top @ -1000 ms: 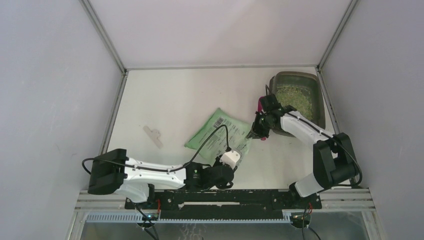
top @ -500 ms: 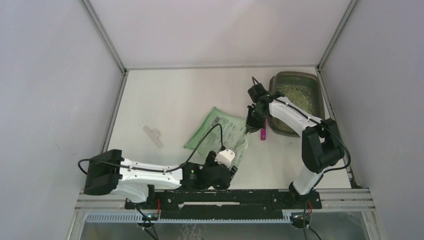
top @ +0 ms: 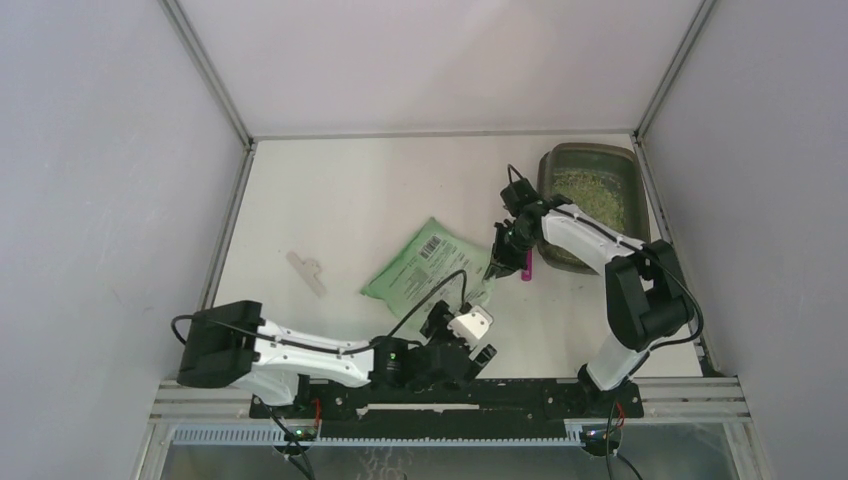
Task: Fill the litter box with clean litter
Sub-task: Close the cat litter bag at the center of the board.
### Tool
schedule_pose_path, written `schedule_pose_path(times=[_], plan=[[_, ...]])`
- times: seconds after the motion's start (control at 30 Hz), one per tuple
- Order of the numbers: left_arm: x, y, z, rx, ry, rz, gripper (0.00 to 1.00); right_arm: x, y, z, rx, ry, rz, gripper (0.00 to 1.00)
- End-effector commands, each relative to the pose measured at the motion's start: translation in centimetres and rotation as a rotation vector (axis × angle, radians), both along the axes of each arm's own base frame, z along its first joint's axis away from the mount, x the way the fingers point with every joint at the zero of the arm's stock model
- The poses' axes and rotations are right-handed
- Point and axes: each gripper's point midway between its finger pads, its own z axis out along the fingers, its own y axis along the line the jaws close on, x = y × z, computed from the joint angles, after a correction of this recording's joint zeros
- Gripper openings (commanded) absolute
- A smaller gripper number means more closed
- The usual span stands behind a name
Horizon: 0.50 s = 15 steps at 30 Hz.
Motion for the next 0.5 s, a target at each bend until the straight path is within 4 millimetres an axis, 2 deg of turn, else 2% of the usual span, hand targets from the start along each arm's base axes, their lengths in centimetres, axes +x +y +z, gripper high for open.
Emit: schedule_pose_path(times=[0.0, 0.13, 0.27, 0.33, 0.47], plan=[[0.4, -2.6, -0.2, -0.034, -0.069, -0.046, 1.00, -0.8, 1.4, 2.3, 0.140, -0.013, 0.001, 0.00], [0.8, -3.0, -2.1, 0.000, -0.068, -0.037, 1.00, -1.3, 1.2, 2.4, 0.156, -0.010, -0.001, 0.00], [1.4, -2.6, -2.4, 0.003, -0.059, -0.019, 0.96, -1.4, 0.7, 2.7, 0.164, -0.016, -0.009, 0.00], [1.6, -2.3, -2.2, 0.000, -0.056, -0.015, 0.86, -1.4, 0.6, 2.8, 0.163, -0.021, -0.007, 0.00], [1.8, -1.2, -1.9, 0.009, -0.044, 0.005, 0.49, -1.7, 0.2, 3.1, 0.160, -0.028, -0.007, 0.00]])
